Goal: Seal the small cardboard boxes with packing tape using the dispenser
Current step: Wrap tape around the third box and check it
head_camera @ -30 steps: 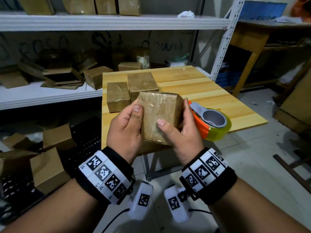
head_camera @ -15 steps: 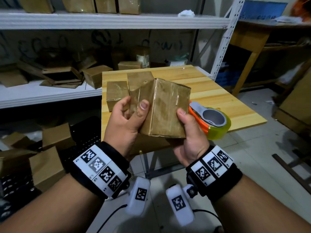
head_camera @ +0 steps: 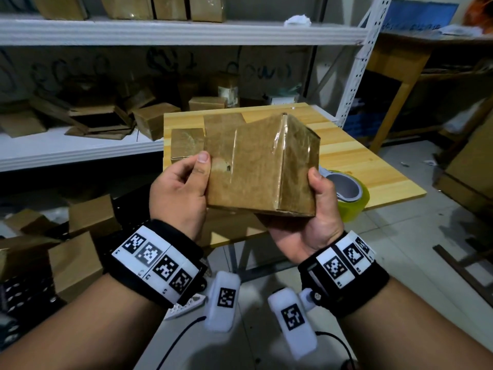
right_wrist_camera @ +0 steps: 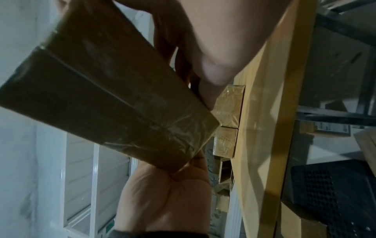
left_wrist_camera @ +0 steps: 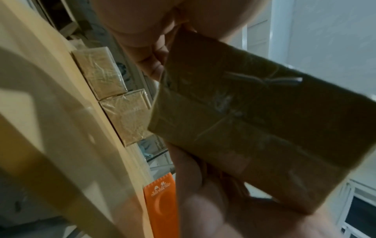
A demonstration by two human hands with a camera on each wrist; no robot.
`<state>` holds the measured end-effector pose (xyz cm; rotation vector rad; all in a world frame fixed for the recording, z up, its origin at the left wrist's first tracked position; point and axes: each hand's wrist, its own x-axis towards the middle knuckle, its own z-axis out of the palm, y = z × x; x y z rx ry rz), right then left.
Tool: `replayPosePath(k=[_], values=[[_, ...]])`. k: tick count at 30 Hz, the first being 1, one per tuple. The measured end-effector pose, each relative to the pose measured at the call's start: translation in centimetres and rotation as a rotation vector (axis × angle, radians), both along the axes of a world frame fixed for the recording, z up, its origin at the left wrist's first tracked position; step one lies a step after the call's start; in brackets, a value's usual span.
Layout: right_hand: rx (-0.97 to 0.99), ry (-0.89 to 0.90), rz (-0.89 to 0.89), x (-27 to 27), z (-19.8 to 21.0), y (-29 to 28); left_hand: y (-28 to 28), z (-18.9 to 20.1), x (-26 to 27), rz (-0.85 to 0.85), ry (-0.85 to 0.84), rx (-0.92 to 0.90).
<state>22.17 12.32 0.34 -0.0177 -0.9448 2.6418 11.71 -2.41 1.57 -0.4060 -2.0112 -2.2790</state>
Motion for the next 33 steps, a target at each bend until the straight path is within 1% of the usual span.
replayPosePath(k=[3,6,9,13,16,19,21,22,24,26,30,33], values=[[-0.024,0.010,0.014,0.2,-0.1,0.2,0.2,0.3,0.0,-0.119,-0.106,0.125],[-0.046,0.030,0.026,0.3,-0.2,0.1,0.4,0.5,0.3,-0.249,-0.144,0.178],[-0.055,0.026,0.026,0.3,-0.6,0.2,0.5,0.4,0.4,-0.298,-0.218,0.220],[-0.095,-0.074,-0.022,0.2,-0.1,0.2,0.6,0.5,0.3,-0.336,-0.337,0.293],[-0.060,-0.215,-0.118,0.1,0.6,0.3,0.7,0.5,0.8,-0.371,-0.410,0.344],[0.073,-0.309,-0.293,0.2,1.3,0.9,0.5,0.6,0.4,-0.303,-0.420,0.378],[0.160,-0.351,-0.388,0.8,2.1,1.4,0.3,0.8,0.0,-0.242,-0.390,0.349],[0.208,-0.356,-0.398,1.1,2.4,1.5,0.1,0.7,-0.2,-0.230,-0.373,0.329],[0.326,-0.341,-0.360,1.6,3.0,1.6,0.0,0.5,-0.4,-0.235,-0.337,0.285],[0.449,-0.323,-0.346,2.1,3.4,1.7,0.1,0.5,-0.4,-0.247,-0.280,0.200],[0.701,-0.288,-0.426,2.6,2.9,2.3,0.5,0.3,-0.3,-0.242,-0.134,0.035],[0.878,-0.253,-0.481,3.1,1.8,2.9,0.7,0.0,-0.4,-0.159,-0.023,-0.060]])
